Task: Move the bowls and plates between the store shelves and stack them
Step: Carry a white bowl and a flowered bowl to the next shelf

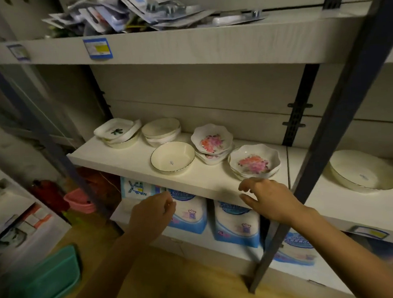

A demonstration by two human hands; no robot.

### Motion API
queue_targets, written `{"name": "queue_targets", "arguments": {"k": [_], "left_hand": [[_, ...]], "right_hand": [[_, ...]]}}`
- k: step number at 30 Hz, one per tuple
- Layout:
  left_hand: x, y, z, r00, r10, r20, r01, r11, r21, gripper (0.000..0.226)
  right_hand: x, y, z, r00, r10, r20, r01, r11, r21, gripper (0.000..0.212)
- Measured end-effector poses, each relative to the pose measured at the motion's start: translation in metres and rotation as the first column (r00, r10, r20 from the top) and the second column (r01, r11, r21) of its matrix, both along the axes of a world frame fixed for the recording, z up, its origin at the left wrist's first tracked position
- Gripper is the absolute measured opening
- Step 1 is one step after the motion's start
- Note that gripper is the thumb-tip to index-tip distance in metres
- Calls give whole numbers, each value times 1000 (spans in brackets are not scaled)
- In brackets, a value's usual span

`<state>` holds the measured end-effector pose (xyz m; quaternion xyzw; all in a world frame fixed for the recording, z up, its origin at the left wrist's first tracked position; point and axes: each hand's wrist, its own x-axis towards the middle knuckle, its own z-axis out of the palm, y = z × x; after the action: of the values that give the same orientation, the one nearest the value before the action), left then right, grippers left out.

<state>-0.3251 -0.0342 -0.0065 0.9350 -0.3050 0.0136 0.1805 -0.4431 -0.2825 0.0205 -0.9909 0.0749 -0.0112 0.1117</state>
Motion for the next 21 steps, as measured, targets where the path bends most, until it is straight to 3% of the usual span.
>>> {"name": "queue_targets", "arguments": {"k": [8, 21], "left_hand": [[101, -7, 1, 1000, -30, 2, 30, 999, -15, 24], [236, -19, -2, 996, -88, -25, 90, 991, 102, 23]], "right_hand": [[73, -5, -13, 993, -117, 33, 116, 993, 27, 30], [158, -12, -21, 929, -355, -106, 356, 934, -8, 29]]}}
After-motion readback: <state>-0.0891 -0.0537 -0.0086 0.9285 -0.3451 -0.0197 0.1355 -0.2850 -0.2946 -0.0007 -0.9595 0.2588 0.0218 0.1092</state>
